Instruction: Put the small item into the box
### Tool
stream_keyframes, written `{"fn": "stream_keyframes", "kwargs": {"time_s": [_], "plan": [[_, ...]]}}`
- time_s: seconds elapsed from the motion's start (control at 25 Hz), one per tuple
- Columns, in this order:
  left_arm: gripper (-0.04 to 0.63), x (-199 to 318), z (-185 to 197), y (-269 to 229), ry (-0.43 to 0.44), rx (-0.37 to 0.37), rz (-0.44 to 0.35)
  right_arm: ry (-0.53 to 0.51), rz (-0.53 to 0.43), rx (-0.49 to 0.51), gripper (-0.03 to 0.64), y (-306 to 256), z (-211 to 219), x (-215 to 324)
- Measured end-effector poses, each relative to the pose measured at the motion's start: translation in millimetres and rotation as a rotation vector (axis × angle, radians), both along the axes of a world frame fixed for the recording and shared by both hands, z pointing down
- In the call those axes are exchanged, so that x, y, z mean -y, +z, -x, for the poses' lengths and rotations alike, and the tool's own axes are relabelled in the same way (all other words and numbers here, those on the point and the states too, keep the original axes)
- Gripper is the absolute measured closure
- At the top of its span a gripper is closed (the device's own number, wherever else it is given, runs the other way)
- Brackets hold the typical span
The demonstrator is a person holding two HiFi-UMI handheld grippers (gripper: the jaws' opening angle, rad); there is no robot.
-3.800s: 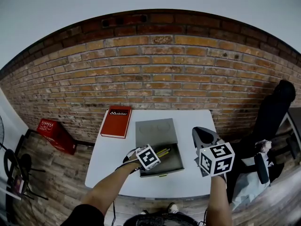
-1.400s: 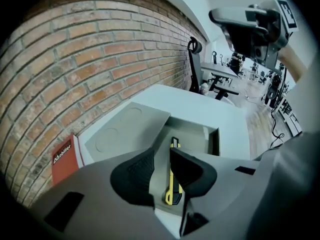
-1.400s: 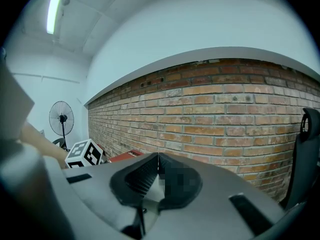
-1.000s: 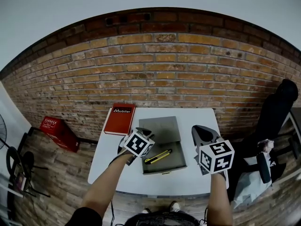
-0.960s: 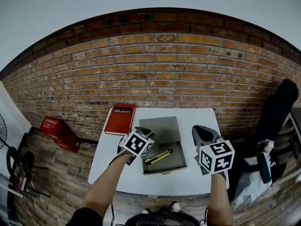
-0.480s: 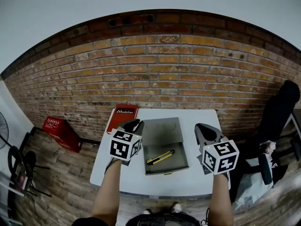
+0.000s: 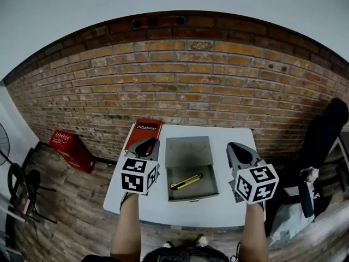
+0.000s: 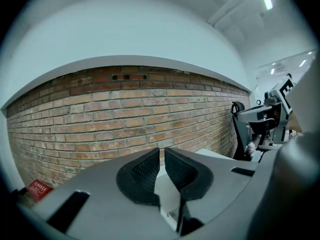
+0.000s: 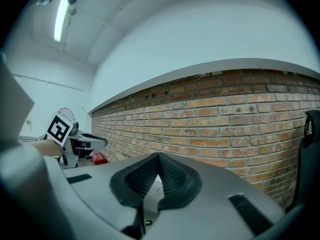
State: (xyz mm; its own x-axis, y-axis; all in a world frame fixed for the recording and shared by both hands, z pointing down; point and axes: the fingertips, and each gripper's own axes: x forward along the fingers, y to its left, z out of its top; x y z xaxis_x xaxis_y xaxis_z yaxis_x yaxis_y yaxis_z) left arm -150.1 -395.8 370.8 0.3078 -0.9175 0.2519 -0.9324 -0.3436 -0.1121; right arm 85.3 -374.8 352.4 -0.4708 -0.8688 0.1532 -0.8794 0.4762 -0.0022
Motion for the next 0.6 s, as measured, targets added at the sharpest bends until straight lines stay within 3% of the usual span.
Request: {"fn": "stream_keyframes", "kwargs": {"time_s": [0.6], "plan": [[0.545,-2.9,-5.7,4.6,0.013,0.006,0.008,0.018,-0.002,-0.010,0.597,-2.3,-6.7,-3.6]]}}
